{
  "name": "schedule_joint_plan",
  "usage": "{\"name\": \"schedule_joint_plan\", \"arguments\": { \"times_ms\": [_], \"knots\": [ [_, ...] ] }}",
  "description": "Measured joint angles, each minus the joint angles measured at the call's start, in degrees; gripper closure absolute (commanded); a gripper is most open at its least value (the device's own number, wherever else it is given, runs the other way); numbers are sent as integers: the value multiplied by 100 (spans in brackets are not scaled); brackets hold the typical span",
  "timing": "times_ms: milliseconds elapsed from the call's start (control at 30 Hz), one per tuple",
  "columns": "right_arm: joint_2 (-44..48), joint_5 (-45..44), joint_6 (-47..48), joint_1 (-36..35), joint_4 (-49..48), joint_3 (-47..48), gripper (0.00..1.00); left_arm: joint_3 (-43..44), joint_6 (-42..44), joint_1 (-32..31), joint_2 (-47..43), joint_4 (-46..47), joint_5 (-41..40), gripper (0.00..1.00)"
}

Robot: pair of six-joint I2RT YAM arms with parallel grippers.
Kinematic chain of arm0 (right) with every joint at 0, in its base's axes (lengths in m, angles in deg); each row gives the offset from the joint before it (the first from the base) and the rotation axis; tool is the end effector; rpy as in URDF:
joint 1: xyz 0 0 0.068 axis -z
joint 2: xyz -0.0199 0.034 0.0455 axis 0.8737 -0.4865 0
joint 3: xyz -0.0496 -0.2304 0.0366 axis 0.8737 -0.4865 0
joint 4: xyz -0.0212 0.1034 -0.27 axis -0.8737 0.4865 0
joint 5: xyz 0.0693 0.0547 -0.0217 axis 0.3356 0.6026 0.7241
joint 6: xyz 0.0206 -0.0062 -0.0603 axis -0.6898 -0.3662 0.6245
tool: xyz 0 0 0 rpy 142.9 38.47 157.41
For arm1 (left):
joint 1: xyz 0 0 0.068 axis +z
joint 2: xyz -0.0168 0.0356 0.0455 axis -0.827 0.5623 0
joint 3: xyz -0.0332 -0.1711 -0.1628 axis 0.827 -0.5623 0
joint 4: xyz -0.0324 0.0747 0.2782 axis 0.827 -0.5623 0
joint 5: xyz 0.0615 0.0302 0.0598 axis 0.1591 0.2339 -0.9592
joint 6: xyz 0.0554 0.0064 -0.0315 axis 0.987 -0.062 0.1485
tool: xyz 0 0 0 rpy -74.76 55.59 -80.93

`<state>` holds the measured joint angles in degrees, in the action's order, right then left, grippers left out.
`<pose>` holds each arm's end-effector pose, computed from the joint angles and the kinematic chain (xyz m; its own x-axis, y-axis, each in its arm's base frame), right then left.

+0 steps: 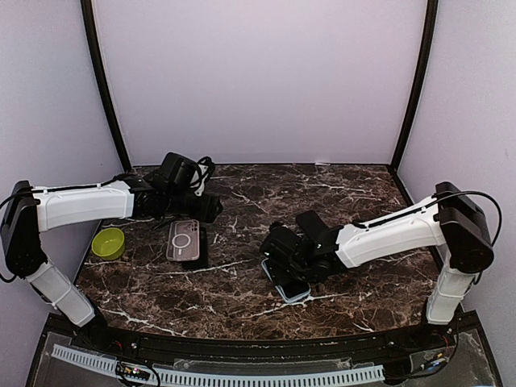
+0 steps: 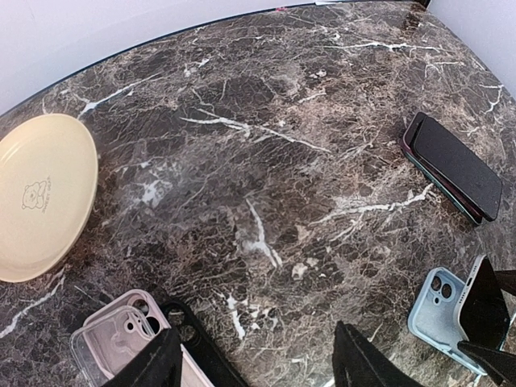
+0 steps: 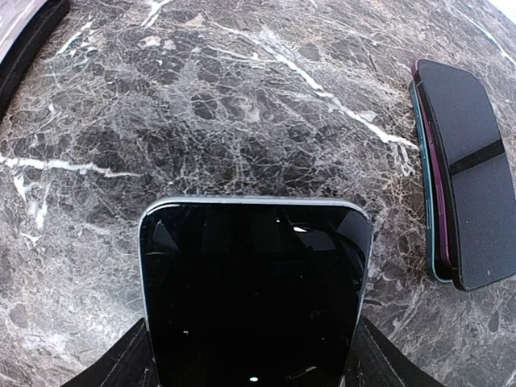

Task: Put the phone into the phone case
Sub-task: Pass from the right arm to the left

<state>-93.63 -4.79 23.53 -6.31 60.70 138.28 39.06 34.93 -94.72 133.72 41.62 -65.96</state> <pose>0.1687 0.3376 0.0994 -0.6809 -0.3148 -0.6613 -0.3747 0.9255 -0.0548 0.3042 -0.2372 0.2023 -0.5707 0.1826 -0.8006 0.4255 0.8996 -0.0981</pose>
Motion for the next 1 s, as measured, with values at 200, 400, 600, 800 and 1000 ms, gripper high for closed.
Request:
{"name": "schedule_joint_plan", "arguments": {
  "times_ms": [200,400,600,800,1000],
  "knots": [
    [-24,-44,-17,-46,107,31,79,0,2,0,0,0,-63,35],
    [-111,42,52,-59,98,31,77,-2,17,0,-17,0,-94,34],
    [-153,74,118,-63,76,31,76,-11,20,0,-22,2,-94,34],
    [-136,205,302,-61,61,31,78,-11,22,0,-22,0,-96,35],
    [577,332,1207,-28,-179,-96,77,-20,50,0,-22,2,-79,34]
  ]
}}
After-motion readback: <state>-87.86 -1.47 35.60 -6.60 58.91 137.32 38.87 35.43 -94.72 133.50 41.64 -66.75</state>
